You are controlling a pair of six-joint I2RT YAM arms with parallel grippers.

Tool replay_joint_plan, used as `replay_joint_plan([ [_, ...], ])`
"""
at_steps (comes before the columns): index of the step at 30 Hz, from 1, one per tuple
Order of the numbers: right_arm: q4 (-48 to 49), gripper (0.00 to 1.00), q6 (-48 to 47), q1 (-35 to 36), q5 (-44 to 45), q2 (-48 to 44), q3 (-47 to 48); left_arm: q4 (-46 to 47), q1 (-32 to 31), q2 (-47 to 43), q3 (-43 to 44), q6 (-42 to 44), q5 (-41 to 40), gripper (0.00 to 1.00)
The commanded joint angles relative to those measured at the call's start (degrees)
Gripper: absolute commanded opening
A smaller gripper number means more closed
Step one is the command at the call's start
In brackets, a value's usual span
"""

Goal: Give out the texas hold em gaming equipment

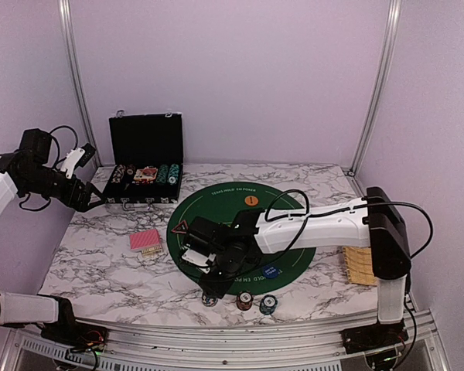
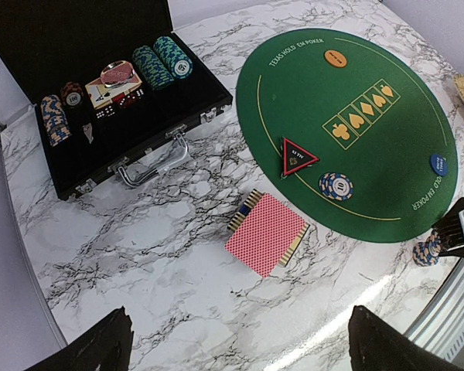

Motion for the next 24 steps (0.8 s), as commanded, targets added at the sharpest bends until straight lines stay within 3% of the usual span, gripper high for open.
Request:
replay_joint_plan([
  [1,0.8,0.00,0.9,-2.2,0.7,-4.9,3.1,-1.8,-0.2,-0.8,1.1,0.7,0.5,0.99],
  [7,0.2,0.00,0.0,-7.3,4.1,-7.0,2.8,-1.9,-0.2,-0.8,1.2,0.7,0.3,0.99],
  [14,2.0,0.00,-1.8,-18.4,5.0,-7.3,2.5,-2.0,-0.1,-0.9,1.2,0.7,0.2,0.99],
  [24,6.4,0.00,-3.7,-33.7,7.3,1.5,7.2,-2.1,-0.2,-0.6,1.0,1.1,0.2,0.99],
])
